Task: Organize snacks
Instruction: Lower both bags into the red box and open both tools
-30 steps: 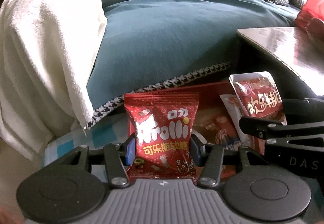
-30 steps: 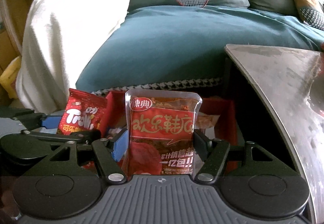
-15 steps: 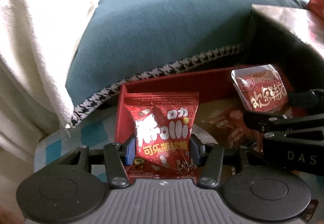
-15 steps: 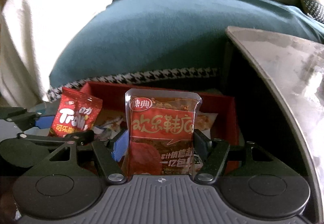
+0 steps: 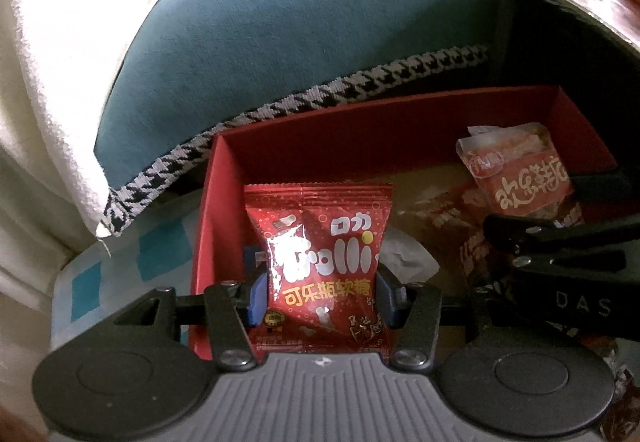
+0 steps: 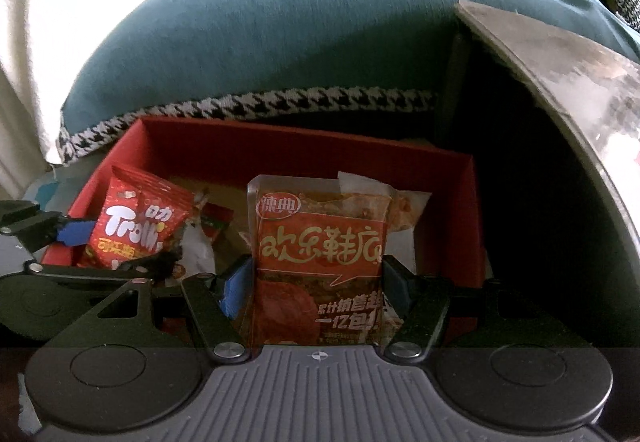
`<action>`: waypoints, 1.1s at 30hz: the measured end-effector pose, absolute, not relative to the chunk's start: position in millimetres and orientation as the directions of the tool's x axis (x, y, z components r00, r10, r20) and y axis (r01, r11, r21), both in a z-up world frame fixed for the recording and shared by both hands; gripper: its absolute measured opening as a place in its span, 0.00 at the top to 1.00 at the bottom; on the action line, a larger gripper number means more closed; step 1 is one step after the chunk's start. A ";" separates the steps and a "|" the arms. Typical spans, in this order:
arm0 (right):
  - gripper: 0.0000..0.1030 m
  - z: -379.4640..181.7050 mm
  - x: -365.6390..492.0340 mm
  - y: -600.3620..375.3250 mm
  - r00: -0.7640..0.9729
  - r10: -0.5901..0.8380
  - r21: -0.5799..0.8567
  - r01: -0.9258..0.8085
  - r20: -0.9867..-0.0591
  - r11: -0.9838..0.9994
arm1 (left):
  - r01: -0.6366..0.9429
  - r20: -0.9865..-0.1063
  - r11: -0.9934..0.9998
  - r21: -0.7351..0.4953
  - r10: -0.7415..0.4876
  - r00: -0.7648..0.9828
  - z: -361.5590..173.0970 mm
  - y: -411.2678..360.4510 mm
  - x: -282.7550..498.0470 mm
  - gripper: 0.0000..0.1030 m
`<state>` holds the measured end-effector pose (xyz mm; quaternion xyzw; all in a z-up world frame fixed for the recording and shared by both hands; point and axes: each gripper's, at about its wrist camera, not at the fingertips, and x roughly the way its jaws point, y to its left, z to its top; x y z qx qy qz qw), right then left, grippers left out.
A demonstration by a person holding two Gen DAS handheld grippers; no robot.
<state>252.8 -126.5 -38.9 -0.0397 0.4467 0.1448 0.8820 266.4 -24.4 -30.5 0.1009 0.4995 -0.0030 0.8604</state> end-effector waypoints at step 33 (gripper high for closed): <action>0.15 -27.5 251.3 -134.2 0.568 0.184 0.039 -0.258 -0.802 0.965 | 0.079 -0.859 0.980 0.182 0.120 0.498 -5.9 -12.3 265.3 0.33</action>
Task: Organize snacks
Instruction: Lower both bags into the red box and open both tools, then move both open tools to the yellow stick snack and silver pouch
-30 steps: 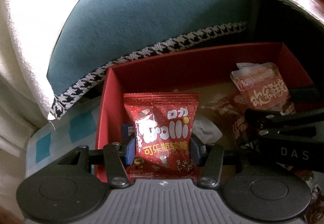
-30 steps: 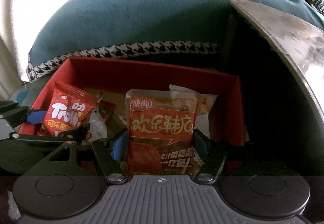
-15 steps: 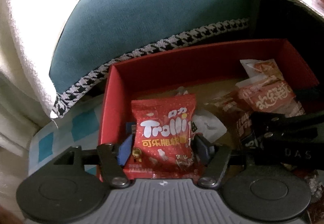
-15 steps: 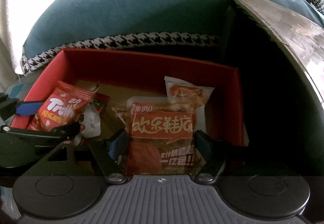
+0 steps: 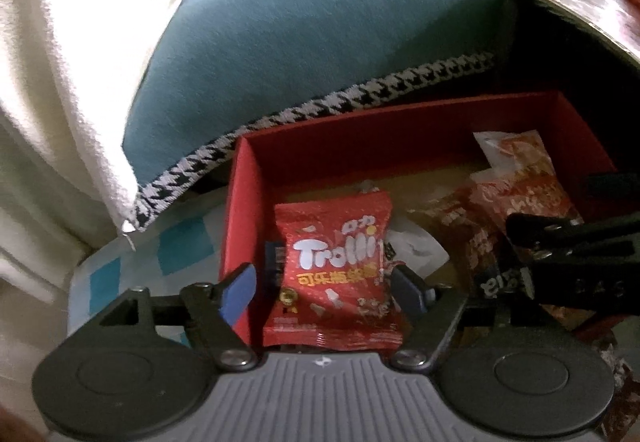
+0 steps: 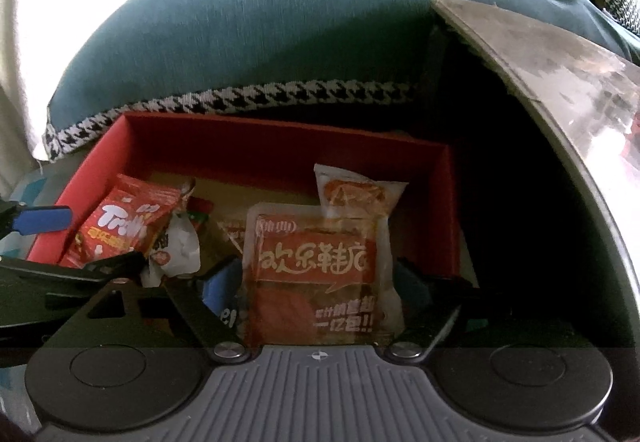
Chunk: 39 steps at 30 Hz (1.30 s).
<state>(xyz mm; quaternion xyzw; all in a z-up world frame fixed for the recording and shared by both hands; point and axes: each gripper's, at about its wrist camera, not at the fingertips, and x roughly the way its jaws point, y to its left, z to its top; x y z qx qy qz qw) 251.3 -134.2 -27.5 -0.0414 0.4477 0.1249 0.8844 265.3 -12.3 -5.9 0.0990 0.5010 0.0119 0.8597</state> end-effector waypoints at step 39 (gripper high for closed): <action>0.12 -35.0 138.7 -194.8 0.484 0.200 0.091 -0.240 -0.852 0.966 | 0.273 -0.943 0.962 0.022 -0.071 0.325 -44.4 -51.0 175.2 0.44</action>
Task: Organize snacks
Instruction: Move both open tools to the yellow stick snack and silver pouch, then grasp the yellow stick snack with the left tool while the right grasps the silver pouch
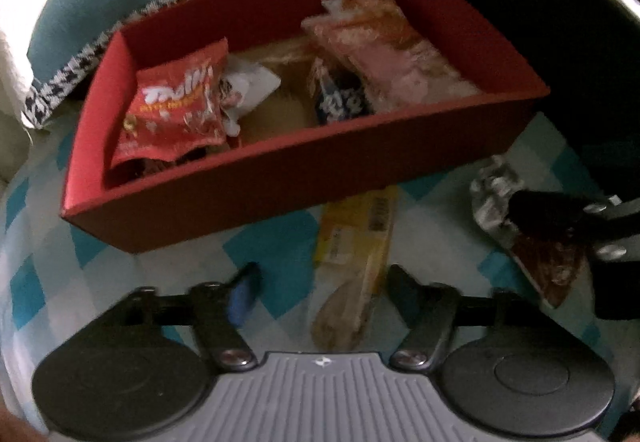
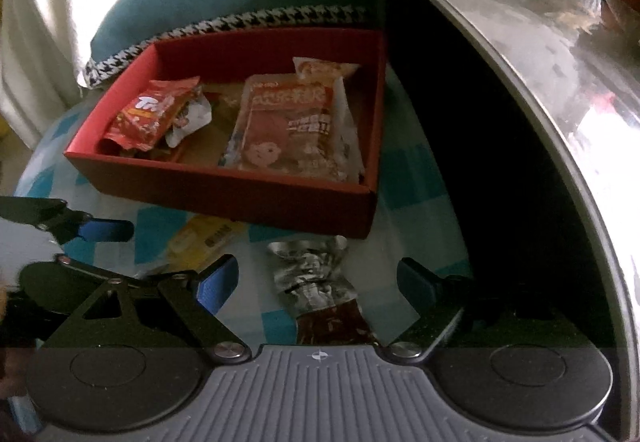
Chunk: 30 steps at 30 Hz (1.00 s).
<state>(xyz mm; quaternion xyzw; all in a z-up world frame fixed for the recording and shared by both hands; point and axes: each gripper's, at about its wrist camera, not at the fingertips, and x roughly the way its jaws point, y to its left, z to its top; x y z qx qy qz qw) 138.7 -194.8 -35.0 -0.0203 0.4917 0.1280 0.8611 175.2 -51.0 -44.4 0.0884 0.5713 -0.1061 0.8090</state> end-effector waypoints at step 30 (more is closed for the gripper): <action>0.03 -87.3 161.5 -179.2 0.389 0.127 -0.004 -0.319 -0.912 0.948 | 0.377 -0.956 0.926 0.034 -0.080 0.282 -39.3 -47.2 117.5 0.38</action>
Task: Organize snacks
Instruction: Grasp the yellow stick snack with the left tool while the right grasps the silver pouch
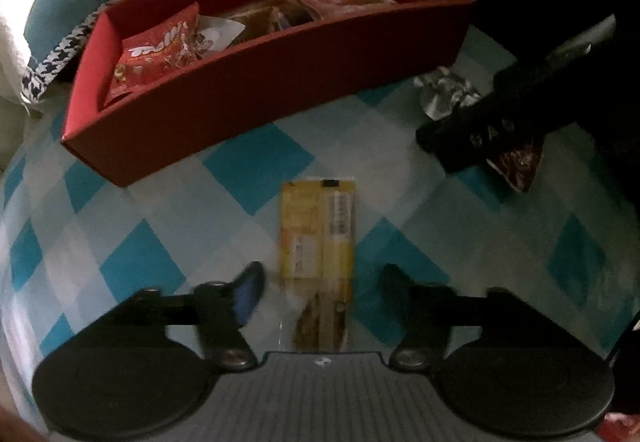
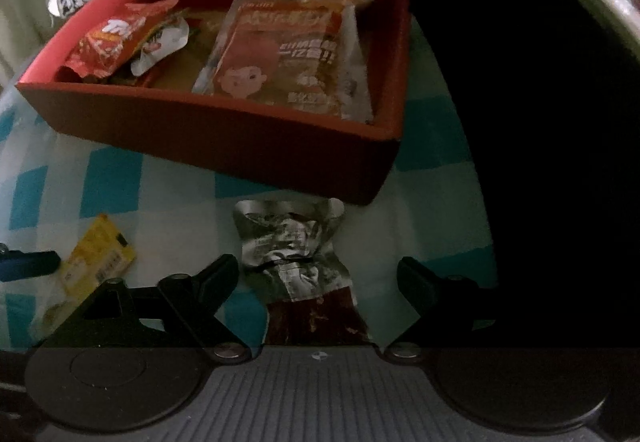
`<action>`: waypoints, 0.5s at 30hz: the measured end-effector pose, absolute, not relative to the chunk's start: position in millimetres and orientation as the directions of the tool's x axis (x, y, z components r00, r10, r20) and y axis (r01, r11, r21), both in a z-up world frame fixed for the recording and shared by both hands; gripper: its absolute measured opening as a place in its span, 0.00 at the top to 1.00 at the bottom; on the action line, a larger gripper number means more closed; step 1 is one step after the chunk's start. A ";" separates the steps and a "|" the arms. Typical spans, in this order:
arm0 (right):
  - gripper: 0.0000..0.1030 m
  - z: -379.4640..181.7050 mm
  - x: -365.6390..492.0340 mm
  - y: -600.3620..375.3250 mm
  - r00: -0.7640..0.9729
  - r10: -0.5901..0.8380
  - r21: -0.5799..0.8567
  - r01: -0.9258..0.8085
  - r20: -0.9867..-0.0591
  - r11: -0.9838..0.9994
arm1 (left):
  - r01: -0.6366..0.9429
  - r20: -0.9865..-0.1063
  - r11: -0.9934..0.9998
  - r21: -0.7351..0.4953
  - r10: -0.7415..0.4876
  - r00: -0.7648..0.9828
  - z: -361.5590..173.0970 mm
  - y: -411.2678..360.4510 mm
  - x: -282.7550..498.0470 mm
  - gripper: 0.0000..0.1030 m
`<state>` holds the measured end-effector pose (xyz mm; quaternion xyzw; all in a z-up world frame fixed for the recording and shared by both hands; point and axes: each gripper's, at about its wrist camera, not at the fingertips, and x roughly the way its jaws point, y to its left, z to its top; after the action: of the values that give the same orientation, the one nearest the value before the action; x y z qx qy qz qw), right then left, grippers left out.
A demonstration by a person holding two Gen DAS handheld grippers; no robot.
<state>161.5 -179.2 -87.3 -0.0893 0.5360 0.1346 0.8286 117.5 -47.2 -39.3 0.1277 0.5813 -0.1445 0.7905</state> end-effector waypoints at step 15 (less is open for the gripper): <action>0.31 -79.8 116.0 -170.2 0.390 0.159 0.022 -0.333 -0.907 0.943 | 0.352 -0.961 0.935 0.037 -0.063 0.270 -32.0 -34.6 92.5 0.68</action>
<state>116.0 -170.2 -79.8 -0.0816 0.5320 0.1481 0.8297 92.5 -34.6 -32.0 0.1223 0.5895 -0.1319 0.7875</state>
